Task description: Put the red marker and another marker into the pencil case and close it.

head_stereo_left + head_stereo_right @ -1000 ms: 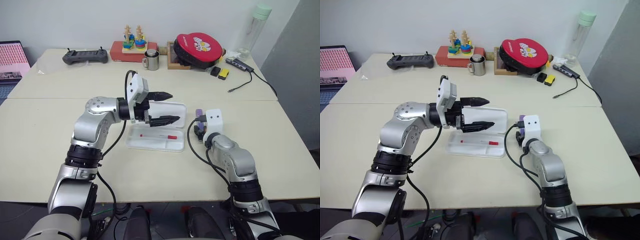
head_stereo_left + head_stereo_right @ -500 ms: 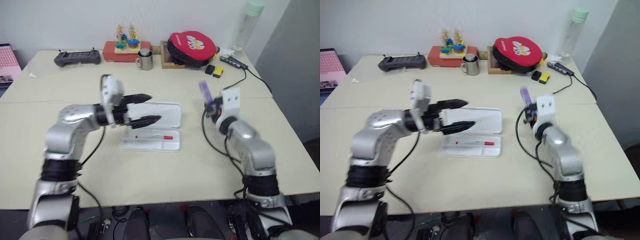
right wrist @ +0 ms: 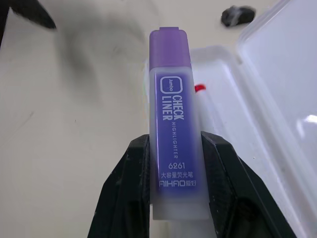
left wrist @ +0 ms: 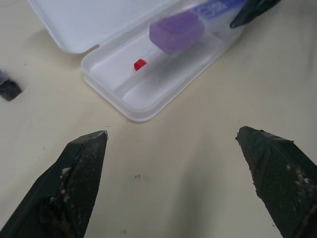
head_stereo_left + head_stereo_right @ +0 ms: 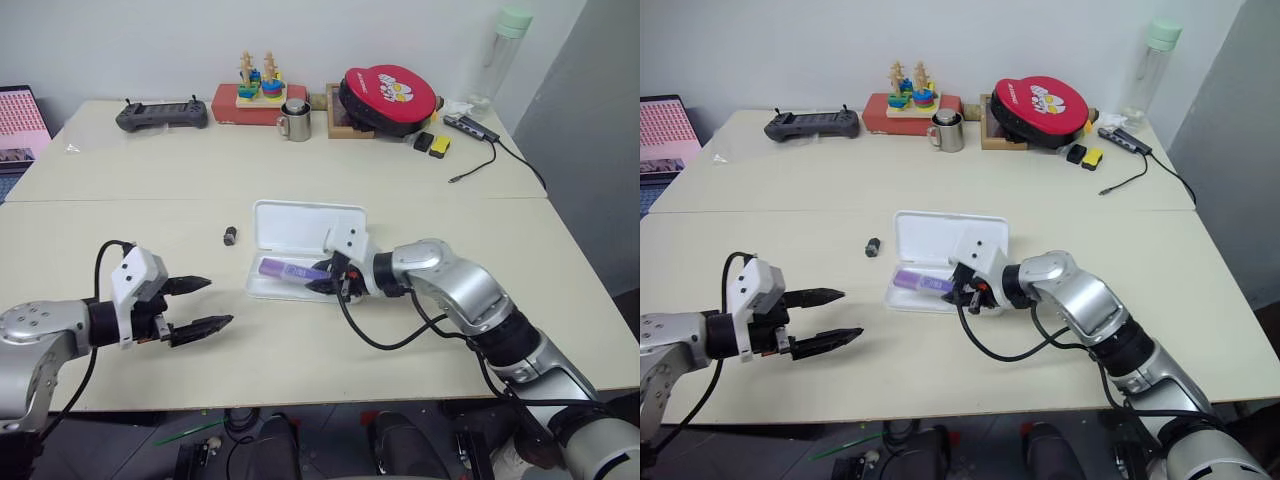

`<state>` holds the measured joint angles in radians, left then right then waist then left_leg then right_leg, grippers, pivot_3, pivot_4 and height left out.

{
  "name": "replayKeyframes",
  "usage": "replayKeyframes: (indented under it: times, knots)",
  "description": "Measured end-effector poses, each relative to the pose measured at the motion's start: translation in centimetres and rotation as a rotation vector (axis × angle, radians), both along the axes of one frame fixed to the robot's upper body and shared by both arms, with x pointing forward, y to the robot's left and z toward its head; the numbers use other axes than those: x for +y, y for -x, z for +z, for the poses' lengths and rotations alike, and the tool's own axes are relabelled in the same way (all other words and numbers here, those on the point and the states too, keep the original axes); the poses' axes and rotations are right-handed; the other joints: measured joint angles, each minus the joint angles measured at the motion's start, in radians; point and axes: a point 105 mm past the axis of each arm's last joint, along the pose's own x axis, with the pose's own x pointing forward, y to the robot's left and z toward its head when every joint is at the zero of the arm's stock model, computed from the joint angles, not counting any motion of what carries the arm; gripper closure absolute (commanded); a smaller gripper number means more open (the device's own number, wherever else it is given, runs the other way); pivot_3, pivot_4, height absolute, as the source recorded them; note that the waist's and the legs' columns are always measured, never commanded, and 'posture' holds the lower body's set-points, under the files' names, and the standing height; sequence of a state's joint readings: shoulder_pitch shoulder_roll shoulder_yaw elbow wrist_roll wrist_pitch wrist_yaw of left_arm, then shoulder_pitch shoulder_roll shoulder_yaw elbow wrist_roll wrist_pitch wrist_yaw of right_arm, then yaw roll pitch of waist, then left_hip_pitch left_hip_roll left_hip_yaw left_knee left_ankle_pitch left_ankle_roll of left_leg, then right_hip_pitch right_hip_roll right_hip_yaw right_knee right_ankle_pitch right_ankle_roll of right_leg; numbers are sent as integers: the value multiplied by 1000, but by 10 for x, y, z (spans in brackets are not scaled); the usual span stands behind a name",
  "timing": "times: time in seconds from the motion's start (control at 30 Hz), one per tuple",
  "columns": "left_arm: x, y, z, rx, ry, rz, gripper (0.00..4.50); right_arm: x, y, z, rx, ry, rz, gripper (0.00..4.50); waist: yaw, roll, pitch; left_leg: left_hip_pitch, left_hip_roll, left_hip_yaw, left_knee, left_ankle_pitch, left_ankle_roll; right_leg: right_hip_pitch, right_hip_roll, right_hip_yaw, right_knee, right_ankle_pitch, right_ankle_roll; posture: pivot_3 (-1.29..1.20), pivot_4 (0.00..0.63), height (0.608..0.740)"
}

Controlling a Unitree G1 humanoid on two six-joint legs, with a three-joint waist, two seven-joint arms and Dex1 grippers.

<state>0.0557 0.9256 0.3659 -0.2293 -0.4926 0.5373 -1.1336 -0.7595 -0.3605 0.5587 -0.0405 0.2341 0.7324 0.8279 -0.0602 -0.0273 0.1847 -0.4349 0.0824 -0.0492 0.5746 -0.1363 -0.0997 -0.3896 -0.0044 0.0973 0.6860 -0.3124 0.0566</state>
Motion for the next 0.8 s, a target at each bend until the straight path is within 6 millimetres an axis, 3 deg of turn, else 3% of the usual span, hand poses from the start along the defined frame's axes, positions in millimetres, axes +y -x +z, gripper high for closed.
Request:
replayKeyframes:
  times: [0.13,0.63,0.7,0.8]
  knots:
    - [-8,4,4,-21,7,-3,0,8,-2,-9,15,16,20,3403,3,0,0,0,0,0,-1,0,0,0,1,0,0,1,0,0,150,740]
    - [-16,3,6,-36,29,17,0,15,-16,-4,-27,39,34,3403,3,0,0,0,1,0,-2,0,-1,0,1,0,0,2,3,0,150,740]
    - [-17,3,7,-37,34,17,0,15,-17,-4,-27,39,31,2695,3,0,0,0,1,0,-2,0,-1,0,1,0,0,2,3,0,150,740]
    - [-19,1,9,-43,53,19,0,16,-19,-4,-31,36,24,1993,2,0,0,0,1,0,-2,0,-1,0,1,0,0,3,3,0,150,740]
